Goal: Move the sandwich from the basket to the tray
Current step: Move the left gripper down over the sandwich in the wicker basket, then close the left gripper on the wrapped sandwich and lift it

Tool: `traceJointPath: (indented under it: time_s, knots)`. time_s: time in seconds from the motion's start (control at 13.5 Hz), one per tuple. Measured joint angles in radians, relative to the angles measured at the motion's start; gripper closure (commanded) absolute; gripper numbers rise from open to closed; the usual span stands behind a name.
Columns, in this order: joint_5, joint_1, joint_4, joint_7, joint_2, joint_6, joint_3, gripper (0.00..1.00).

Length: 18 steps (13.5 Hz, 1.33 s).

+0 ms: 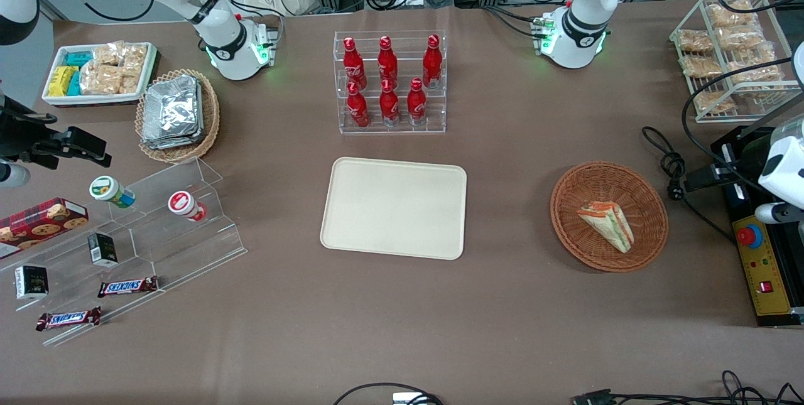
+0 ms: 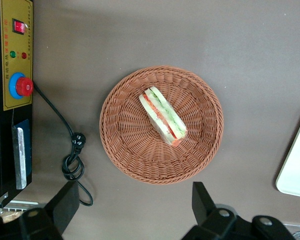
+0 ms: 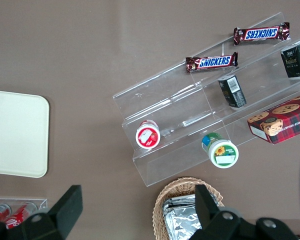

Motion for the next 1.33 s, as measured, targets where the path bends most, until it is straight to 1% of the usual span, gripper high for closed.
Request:
traceJointPath:
  time_s: [0.37, 0.52, 0.59, 0.74, 0.89, 1.04, 1.19, 1.33]
  knots:
    - [0.0, -0.003, -0.001, -0.001, 0.011, -0.007, -0.006, 0.0]
    - [0.0, -0.006, -0.009, -0.047, 0.045, -0.006, -0.006, 0.0]
    - [0.0, -0.007, -0.016, -0.114, 0.059, -0.005, -0.006, 0.0]
    - [0.001, -0.01, -0.06, -0.315, 0.072, 0.023, -0.007, 0.0]
    - [0.004, -0.023, -0.151, -0.53, 0.076, 0.125, -0.009, 0.0]
    - [0.017, -0.047, -0.247, -0.694, 0.088, 0.244, -0.011, 0.0]
    - [0.021, -0.073, -0.311, -0.779, 0.115, 0.308, -0.014, 0.0]
    - [0.024, -0.088, -0.332, -0.807, 0.157, 0.329, -0.014, 0.0]
